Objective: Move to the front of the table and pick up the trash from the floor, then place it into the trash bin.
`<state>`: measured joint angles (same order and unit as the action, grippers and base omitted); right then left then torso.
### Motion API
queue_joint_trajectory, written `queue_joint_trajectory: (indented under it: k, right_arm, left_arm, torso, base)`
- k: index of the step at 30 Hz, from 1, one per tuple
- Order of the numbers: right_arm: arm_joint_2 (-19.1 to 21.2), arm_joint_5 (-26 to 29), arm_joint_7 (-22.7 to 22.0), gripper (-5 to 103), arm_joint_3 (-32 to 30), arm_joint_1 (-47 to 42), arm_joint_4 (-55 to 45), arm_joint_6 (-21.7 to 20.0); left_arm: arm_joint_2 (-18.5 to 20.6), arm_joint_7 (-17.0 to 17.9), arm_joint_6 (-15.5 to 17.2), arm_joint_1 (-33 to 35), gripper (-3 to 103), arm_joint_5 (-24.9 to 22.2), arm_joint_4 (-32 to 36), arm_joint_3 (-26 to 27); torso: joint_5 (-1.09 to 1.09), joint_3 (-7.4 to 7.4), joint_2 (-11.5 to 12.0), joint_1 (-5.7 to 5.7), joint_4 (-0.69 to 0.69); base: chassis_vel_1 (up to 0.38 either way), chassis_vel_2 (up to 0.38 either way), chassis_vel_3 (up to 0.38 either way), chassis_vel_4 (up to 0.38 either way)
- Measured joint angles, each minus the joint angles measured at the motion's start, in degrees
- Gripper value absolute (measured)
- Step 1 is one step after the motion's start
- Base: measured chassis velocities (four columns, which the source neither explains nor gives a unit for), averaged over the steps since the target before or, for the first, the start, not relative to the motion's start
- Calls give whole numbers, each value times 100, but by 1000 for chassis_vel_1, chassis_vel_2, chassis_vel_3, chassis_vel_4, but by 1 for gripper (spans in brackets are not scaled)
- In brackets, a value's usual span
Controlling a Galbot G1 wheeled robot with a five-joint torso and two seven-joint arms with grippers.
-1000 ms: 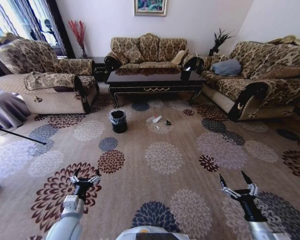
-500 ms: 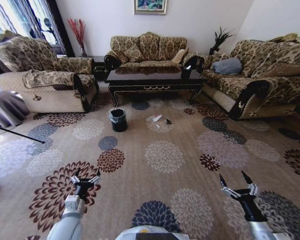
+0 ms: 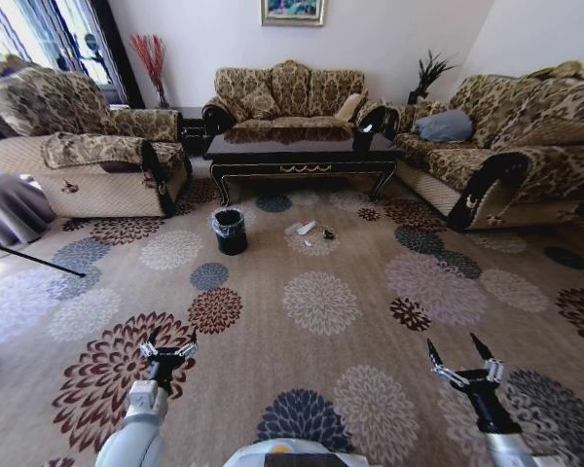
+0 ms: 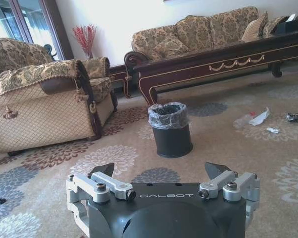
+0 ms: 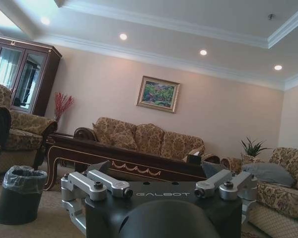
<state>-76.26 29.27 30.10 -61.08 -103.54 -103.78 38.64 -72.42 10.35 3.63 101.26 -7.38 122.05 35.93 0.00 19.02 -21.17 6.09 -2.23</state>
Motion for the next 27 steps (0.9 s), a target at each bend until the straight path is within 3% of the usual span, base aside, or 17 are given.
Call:
queue_joint_trajectory:
  k: [19, 25, 27]
  right_arm:
    - [-102, -49, 18, 100, -3, -95, -135, 6]
    - [-95, 53, 233, 100, -12, -96, -138, 98]
    - [-82, 165, 389, 100, -13, -80, -137, 133]
  left_arm:
    - [45, -57, -104, 65, 100, 50, 13, 110]
    - [71, -54, -108, 66, 100, 55, 91, 84]
    - [103, -14, -273, 66, 100, 202, 166, 101]
  torso:
    - [0, -310, 436, -126, 0]
    - [0, -405, 569, -163, 0]
    - [-1, -454, 635, -181, 0]
  base:
    - [0, 0, 0, 0]
    - [0, 0, 0, 0]
    - [0, 0, 0, 0]
